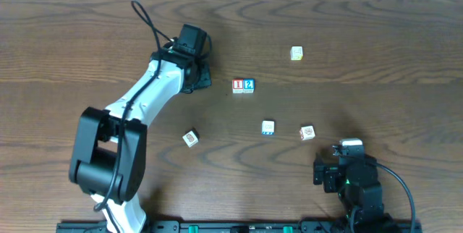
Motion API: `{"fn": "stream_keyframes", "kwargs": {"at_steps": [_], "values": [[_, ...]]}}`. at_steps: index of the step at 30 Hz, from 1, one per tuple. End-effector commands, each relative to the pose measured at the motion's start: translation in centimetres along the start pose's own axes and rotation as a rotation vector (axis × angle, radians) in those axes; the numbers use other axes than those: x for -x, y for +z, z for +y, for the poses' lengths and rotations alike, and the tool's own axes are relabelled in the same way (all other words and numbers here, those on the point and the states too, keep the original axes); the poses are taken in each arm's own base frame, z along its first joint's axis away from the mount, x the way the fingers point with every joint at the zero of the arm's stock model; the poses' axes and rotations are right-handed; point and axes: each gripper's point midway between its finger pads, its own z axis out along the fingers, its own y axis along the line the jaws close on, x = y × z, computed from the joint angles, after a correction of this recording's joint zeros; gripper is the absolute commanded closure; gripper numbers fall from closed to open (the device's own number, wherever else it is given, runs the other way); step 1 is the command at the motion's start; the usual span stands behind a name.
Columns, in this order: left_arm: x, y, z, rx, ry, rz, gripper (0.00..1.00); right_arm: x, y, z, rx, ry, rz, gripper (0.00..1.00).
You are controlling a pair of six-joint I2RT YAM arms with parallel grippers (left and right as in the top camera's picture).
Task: Spell out Ai2
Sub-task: 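Lift the red 'A' block and carry it toward the '1' block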
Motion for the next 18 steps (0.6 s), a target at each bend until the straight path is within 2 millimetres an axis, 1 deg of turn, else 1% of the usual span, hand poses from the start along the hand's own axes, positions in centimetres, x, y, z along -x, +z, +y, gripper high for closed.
{"fn": "stream_keyframes", "kwargs": {"at_steps": [1,4,9,11,18], "values": [[1.5,-0.3,-2.0,-0.026,0.062,-0.021,0.78,0.0,0.0,-0.2,-0.008,-0.007,-0.002,0.01],[2.1,0.1,-2.8,-0.019,0.080,-0.003,0.81,0.0,0.0,-0.2,-0.008,-0.007,-0.002,0.01],[2.5,0.9,-4.1,-0.020,0.097,0.020,0.81,0.0,0.0,-0.2,-0.008,-0.007,-0.002,0.01],[2.2,1.1,-4.8,-0.026,0.113,0.021,0.79,0.0,0.0,-0.2,-0.008,-0.007,-0.002,0.01],[0.6,1.0,-7.2,-0.041,0.171,0.034,0.78,0.0,0.0,-0.2,-0.008,-0.007,-0.002,0.01]]}}
